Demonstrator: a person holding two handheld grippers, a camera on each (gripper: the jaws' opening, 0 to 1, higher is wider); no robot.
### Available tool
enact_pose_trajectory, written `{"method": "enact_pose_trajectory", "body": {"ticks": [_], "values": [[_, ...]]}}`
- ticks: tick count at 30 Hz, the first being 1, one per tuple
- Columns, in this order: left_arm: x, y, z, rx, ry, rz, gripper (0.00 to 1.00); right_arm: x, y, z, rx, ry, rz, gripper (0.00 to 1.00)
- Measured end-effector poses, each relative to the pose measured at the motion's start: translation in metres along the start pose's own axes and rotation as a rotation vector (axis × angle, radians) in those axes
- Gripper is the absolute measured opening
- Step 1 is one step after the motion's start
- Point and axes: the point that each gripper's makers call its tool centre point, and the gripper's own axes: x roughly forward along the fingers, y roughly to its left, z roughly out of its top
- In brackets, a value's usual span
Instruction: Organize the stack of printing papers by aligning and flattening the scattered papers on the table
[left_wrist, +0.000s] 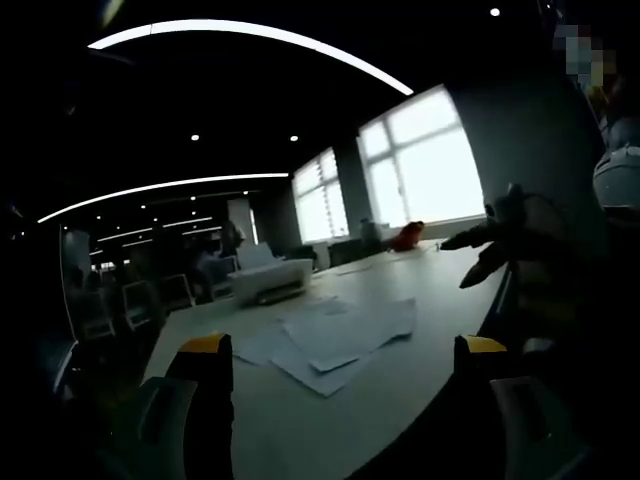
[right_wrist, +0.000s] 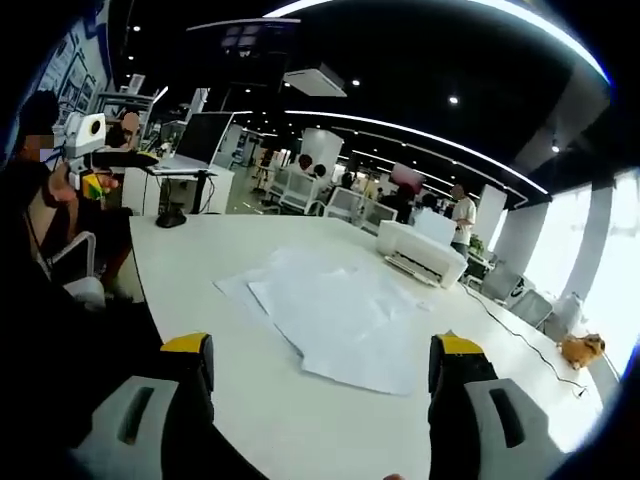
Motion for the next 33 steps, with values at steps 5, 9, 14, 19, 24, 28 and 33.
{"method": "enact_pose_trajectory", "body": {"ticks": [5, 9, 14, 19, 24, 28, 33], "values": [[-0.001, -0.001, 0.001, 0.002, -0.002, -0.001, 0.94, 0.001, 0.0, -0.001, -0.011, 0.009, 0.002, 0.84], [-0.001, -0.001, 0.001, 0.003, -0.004, -0.001, 0.94, 0.002, -0.001, 0.001, -0.015, 0.008, 0.0, 0.84], [-0.001, -0.002, 0.001, 0.004, -0.004, -0.004, 0.94, 0.004, -0.003, 0.003, -0.015, 0.002, 0.0, 0.84], [-0.001, -0.002, 0.002, 0.006, -0.007, -0.004, 0.94, 0.008, -0.002, 0.006, -0.018, -0.001, 0.004, 0.84], [-0.001, -0.002, 0.003, 0.009, -0.008, -0.004, 0.94, 0.013, -0.001, 0.008, -0.025, 0.0, 0.011, 0.84], [-0.002, -0.002, 0.004, 0.009, -0.009, -0.004, 0.94, 0.015, -0.002, 0.01, -0.026, -0.002, 0.011, 0.84], [-0.001, -0.003, 0.005, 0.009, -0.009, -0.007, 0.94, 0.016, -0.002, 0.014, -0.028, -0.007, 0.014, 0.84]]}}
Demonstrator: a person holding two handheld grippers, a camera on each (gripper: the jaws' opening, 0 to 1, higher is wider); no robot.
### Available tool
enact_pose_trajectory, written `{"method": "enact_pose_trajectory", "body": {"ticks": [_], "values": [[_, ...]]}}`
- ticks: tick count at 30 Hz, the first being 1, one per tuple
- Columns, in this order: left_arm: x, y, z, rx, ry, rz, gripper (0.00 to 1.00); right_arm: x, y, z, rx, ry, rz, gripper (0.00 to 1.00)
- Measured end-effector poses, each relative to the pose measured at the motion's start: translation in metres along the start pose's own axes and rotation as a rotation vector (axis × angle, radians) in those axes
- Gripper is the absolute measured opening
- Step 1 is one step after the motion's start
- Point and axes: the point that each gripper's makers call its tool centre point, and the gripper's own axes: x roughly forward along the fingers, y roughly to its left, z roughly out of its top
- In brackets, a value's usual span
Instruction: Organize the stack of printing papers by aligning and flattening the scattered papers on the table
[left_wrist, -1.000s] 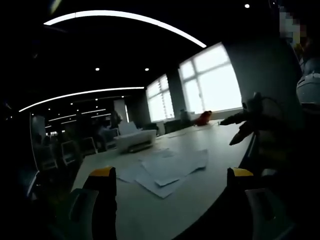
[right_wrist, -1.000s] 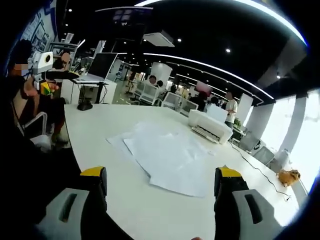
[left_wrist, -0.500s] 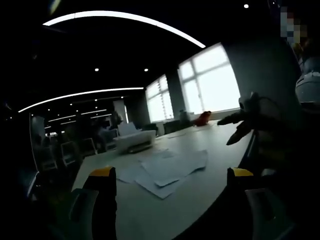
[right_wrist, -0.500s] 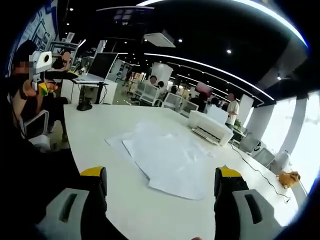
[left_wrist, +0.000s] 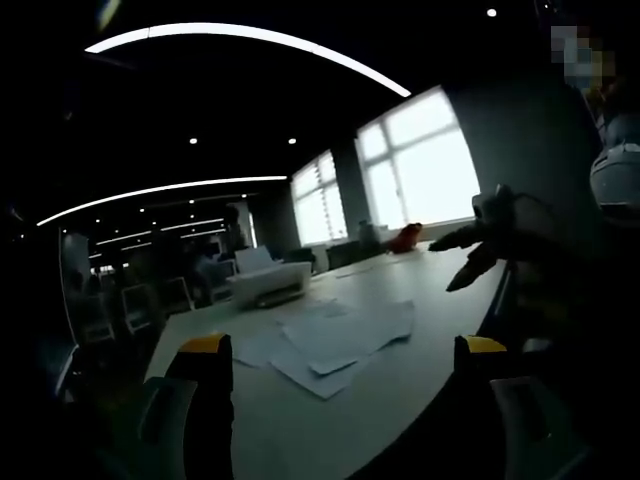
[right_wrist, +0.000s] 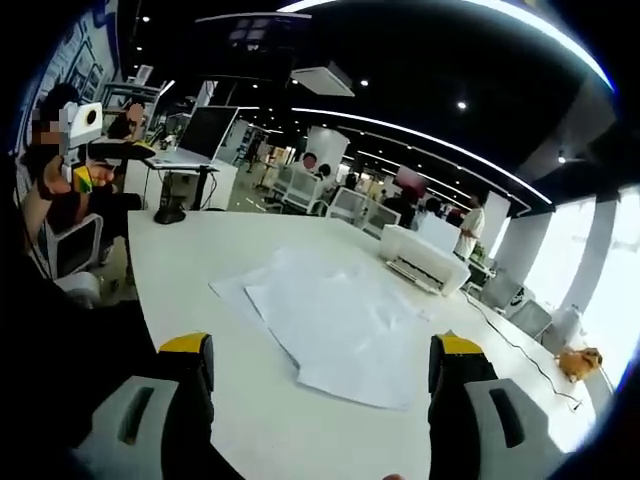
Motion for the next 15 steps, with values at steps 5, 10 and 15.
{"method": "enact_pose_trajectory", "body": {"ticks": [5, 10, 15], "values": [[0.0, 0.0, 0.003, 0.008, -0.006, -0.003, 0.94, 0.003, -0.002, 0.003, -0.002, -0.003, -0.003, 0.84], [0.0, 0.001, 0.004, 0.007, -0.013, -0.001, 0.94, 0.01, -0.004, 0.006, 0.004, -0.009, 0.002, 0.84], [-0.001, -0.001, 0.003, 0.009, -0.009, -0.005, 0.94, 0.019, -0.003, 0.005, 0.005, -0.001, 0.011, 0.84]]}}
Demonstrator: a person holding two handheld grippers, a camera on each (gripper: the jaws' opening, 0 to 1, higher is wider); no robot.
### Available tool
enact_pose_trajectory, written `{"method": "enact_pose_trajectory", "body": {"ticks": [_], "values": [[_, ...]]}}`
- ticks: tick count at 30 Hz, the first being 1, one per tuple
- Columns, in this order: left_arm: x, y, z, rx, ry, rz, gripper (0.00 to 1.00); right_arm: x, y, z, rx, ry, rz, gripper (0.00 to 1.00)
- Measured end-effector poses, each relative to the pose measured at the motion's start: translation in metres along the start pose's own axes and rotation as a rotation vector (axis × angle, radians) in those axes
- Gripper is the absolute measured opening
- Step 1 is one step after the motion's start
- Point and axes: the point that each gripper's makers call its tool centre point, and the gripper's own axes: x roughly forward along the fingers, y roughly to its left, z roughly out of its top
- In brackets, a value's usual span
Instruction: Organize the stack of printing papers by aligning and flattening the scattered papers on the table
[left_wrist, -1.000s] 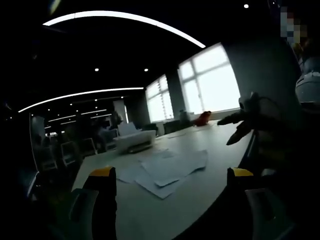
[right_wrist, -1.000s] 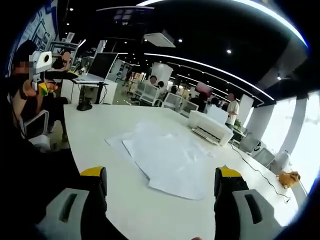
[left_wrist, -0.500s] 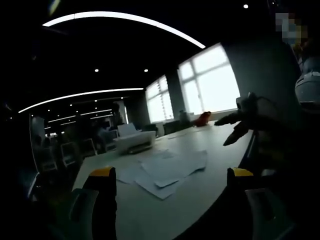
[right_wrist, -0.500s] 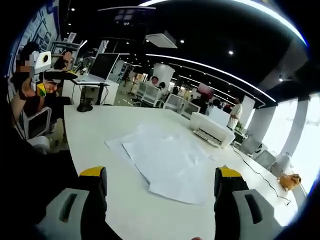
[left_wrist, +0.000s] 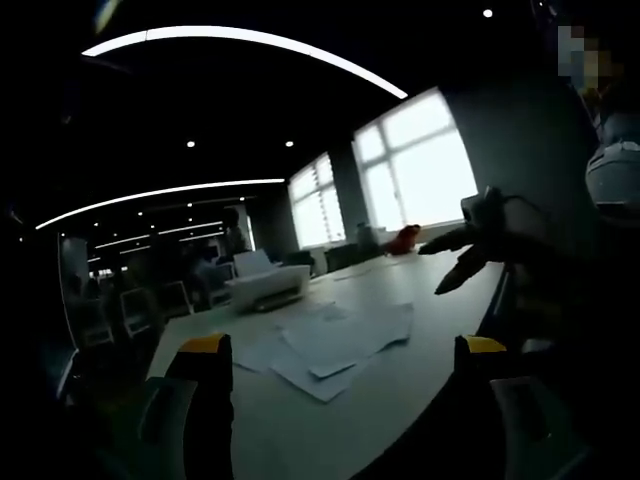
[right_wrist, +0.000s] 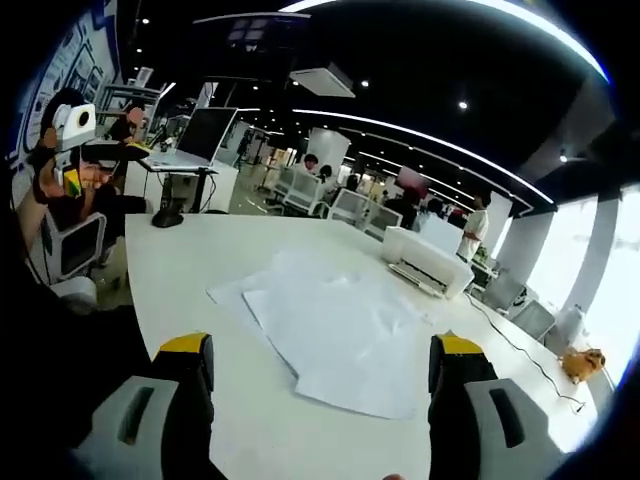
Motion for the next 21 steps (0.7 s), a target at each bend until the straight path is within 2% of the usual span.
{"method": "enact_pose_trajectory", "body": {"ticks": [10, 16, 21], "values": [[0.001, -0.001, 0.001, -0.003, -0.006, -0.003, 0.94, 0.013, 0.005, 0.006, 0.005, -0.01, 0.033, 0.83], [0.004, -0.001, -0.005, -0.01, 0.005, -0.009, 0.94, 0.018, 0.002, 0.001, 0.018, 0.003, 0.044, 0.83], [0.006, -0.003, -0.004, -0.004, 0.008, -0.013, 0.94, 0.024, 0.004, 0.0, 0.025, 0.008, 0.054, 0.83]]}}
